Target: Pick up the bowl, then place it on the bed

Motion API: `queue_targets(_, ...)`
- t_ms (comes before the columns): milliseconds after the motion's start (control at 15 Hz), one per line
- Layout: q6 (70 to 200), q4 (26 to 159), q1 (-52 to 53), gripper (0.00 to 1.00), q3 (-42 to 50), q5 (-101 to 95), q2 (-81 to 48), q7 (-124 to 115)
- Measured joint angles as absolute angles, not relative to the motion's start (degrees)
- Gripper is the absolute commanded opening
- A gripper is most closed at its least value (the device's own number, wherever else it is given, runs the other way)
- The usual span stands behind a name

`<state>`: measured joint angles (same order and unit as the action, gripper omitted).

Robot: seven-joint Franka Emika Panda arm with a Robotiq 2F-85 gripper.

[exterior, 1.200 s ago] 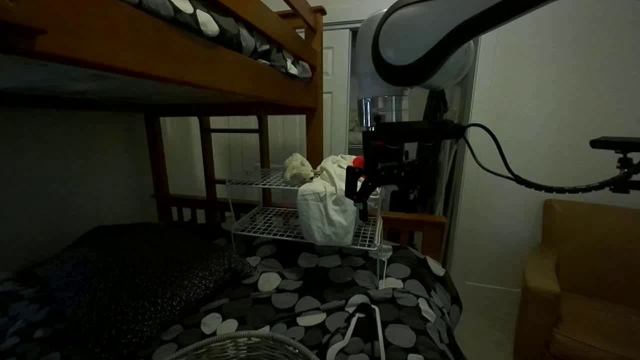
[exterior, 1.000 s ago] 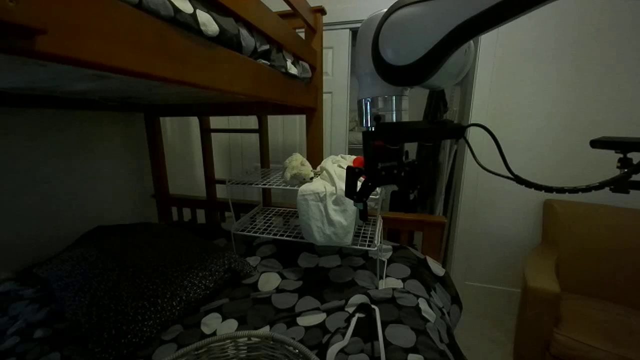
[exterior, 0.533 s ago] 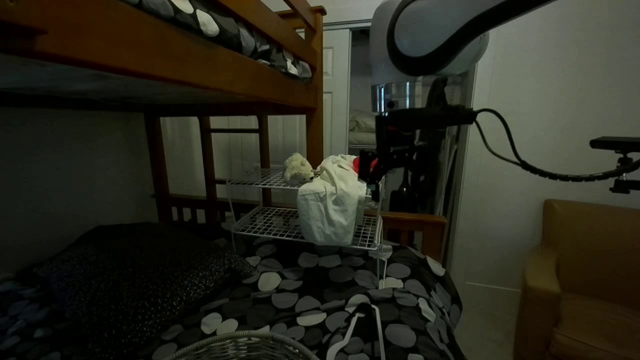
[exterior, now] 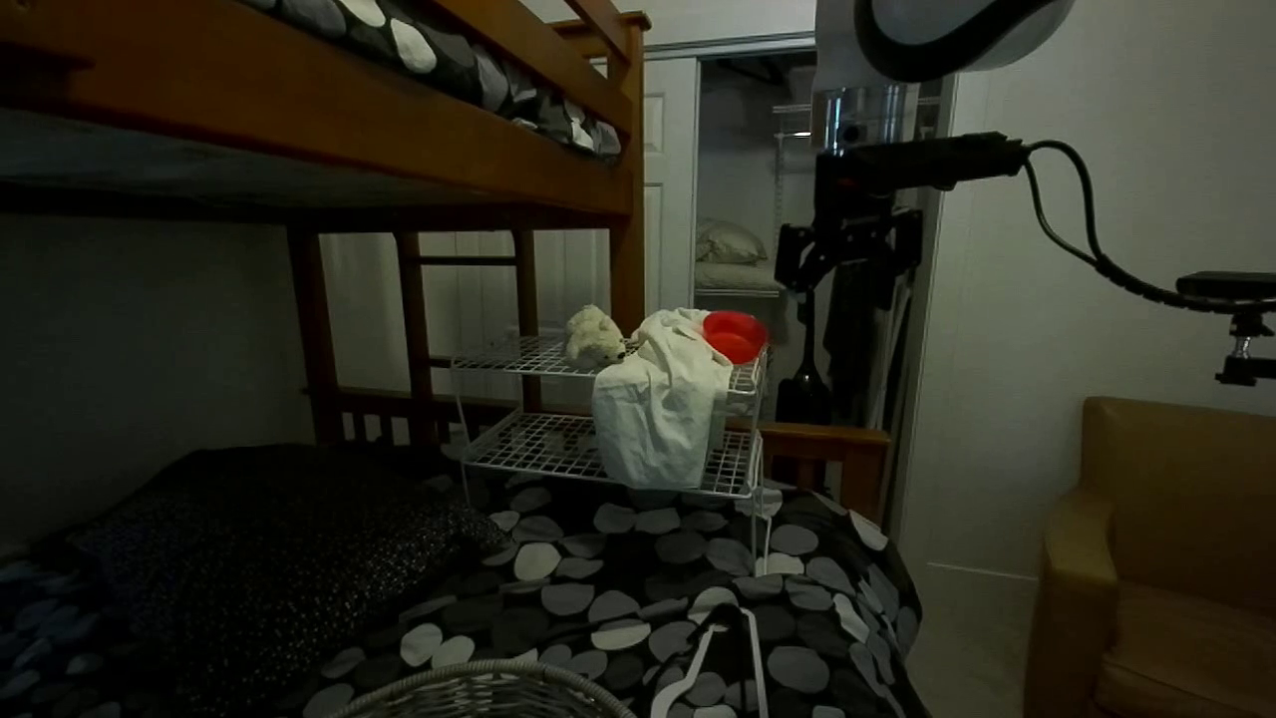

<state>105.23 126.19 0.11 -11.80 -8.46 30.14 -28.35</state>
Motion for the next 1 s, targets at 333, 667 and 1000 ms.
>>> queue_targets(333, 105.23, 126.26, 0.11, 1.0, -11.79, -8.52, 29.91, -28.35)
queue_targets(667, 105.23, 126.26, 0.11, 1.0, -11.8, -8.53, 29.91, -28.35)
queue_targets(1000, 105.1, 126.78, -1.68, 1.0, -10.62, -8.64, 31.51, -30.67)
